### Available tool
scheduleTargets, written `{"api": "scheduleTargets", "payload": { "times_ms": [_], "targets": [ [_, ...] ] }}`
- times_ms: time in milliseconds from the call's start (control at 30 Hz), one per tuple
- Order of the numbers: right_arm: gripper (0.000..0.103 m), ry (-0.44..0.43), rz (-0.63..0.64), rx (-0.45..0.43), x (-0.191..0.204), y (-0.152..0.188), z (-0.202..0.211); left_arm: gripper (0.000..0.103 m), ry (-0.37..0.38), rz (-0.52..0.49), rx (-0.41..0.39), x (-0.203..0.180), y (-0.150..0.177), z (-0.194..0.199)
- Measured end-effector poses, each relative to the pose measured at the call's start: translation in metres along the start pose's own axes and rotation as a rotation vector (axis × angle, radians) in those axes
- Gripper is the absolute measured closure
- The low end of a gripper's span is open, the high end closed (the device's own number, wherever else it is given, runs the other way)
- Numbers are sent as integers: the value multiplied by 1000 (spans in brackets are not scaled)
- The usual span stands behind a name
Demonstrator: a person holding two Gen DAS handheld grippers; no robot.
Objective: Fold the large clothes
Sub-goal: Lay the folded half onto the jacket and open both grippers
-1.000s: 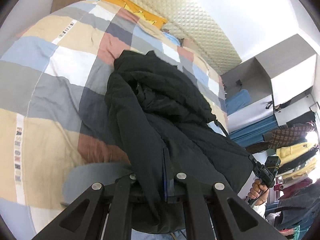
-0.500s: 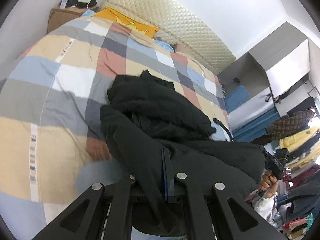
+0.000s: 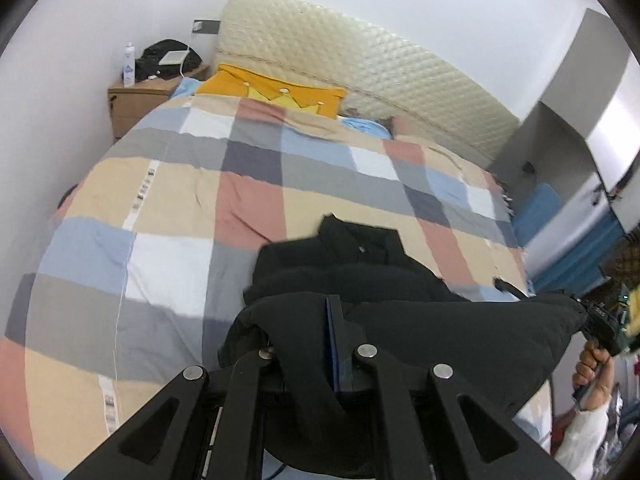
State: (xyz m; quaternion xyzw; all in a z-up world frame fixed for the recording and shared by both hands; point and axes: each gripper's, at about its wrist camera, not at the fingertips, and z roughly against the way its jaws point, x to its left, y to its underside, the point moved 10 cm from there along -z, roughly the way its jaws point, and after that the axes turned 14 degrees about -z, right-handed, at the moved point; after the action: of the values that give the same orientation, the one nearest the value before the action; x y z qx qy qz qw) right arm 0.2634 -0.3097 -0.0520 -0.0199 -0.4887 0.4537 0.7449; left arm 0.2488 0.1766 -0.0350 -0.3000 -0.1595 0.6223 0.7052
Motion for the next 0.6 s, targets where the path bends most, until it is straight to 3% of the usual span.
{"api": "scheduleTargets", "payload": {
  "times_ms": [367,600],
  "targets": [
    [100,226,42,-8,-19,-47,-101,93,-194,-12,96,23,-52,-112],
    [100,367,159,-41,-46,-47,-157,93,-246,-20,182,32,-55,-189]
  ]
}}
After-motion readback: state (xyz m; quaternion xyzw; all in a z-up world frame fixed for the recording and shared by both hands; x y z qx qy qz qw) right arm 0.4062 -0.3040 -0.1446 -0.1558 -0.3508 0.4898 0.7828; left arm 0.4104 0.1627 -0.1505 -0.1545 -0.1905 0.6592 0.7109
